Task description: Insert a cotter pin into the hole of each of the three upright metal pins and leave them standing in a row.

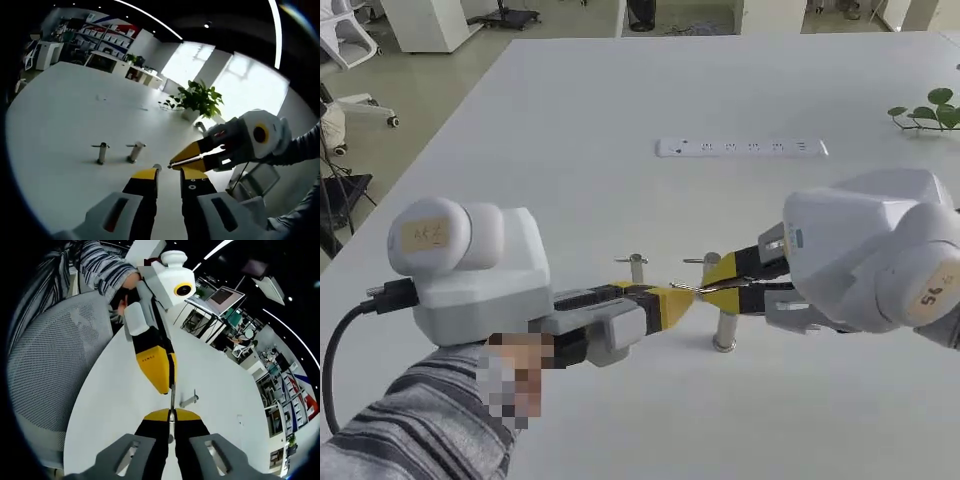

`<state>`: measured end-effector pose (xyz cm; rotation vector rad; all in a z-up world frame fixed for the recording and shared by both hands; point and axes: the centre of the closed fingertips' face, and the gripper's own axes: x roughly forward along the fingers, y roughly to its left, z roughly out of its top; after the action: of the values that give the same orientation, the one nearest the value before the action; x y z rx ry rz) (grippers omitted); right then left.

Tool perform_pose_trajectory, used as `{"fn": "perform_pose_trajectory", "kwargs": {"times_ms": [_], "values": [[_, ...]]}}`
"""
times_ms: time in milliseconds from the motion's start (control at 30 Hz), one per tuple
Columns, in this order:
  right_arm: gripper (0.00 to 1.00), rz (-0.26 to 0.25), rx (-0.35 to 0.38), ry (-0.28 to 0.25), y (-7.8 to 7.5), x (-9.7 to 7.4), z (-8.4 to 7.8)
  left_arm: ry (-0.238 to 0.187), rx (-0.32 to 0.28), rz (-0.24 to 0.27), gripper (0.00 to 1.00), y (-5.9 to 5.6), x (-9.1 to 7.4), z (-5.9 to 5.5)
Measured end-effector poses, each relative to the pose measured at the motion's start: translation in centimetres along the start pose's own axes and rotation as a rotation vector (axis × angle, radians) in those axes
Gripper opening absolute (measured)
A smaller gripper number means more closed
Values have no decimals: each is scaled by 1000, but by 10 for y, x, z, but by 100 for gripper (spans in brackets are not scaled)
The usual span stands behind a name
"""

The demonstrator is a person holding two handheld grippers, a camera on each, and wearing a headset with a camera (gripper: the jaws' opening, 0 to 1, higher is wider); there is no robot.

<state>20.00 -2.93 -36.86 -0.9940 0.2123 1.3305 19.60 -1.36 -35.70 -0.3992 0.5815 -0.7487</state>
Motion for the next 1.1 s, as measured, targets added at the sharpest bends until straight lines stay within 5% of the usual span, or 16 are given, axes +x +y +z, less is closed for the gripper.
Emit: {"fn": "perform_pose_trajectory", "kwargs": {"times_ms": [400, 700, 900, 1100], "values": [[0, 17, -22, -13, 5, 2, 10, -20, -69, -21, 0, -3, 1, 0], [0, 25, 18, -22, 6, 3, 12, -27, -79, -33, 0, -4, 1, -1], [0, 62, 189, -72, 9, 3, 11, -9, 57, -48, 0, -7, 0, -3], [5, 134, 459, -129, 15, 3, 4, 16, 179, -71, 0, -5, 0, -9]]}}
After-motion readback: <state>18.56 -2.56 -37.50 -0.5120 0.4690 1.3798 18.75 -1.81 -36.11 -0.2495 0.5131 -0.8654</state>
